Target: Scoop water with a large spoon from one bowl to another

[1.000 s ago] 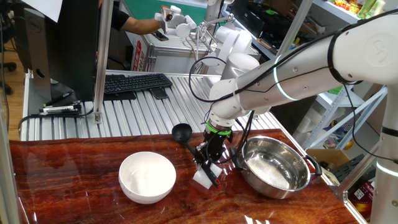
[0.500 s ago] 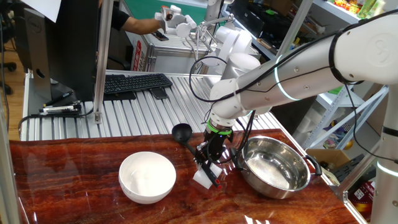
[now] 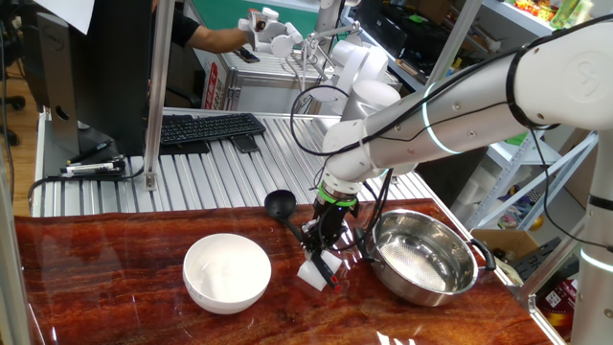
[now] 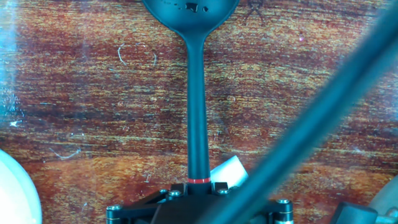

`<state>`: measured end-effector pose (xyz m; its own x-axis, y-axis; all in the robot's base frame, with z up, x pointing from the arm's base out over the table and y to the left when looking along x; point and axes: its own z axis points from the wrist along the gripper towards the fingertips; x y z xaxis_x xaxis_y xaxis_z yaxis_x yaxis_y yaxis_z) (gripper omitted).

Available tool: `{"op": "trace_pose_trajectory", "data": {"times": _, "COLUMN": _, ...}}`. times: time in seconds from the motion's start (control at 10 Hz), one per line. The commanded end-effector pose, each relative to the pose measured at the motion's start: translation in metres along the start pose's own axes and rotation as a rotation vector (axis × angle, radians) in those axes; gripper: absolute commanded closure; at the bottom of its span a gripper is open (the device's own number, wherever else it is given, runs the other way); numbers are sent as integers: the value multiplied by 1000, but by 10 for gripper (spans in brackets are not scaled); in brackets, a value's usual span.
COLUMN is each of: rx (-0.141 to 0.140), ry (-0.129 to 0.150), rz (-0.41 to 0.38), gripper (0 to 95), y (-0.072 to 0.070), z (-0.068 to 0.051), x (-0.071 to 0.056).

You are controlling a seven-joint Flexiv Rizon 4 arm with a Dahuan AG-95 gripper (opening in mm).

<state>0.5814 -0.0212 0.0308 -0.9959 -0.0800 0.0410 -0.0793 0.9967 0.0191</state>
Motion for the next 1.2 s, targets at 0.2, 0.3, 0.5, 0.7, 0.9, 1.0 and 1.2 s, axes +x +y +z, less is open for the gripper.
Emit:
{"op": "trace_pose_trajectory", "data": {"times": 0.2, "rx": -3, "ry": -16, "rz": -4, "gripper": 950, "y": 1, "z": 0, "x": -1}}
{"op": "trace_pose_trajectory", "data": {"times": 0.3, "rx": 4, "ry": -14, "rz": -12, "gripper": 950, "y": 1, "z": 0, "x": -1}}
{"op": "trace_pose_trajectory", "data": {"times": 0.5, "rx": 8, "ry": -15, "rz": -14, "gripper": 950, "y": 1, "z": 0, "x": -1}}
{"op": "trace_pose_trajectory", "data": {"times": 0.7, "rx": 8, "ry": -6, "rz": -15, "gripper": 950, "y": 1, "z": -1, "x": -1}}
{"op": "trace_pose_trajectory", "data": {"times": 0.9, "rx": 5, "ry": -1, "rz": -12, "gripper": 950, "y": 2, "z": -2, "x": -2}}
{"op": "trace_pose_trajectory", "data": {"times": 1.0, "rx": 4, "ry": 0, "rz": -12, "gripper": 950, "y": 2, "z": -3, "x": -3}}
{"op": "trace_pose_trajectory", "data": {"times": 1.2, "rx": 5, "ry": 3, "rz": -12, "gripper": 950, "y": 2, "z": -7, "x": -5}}
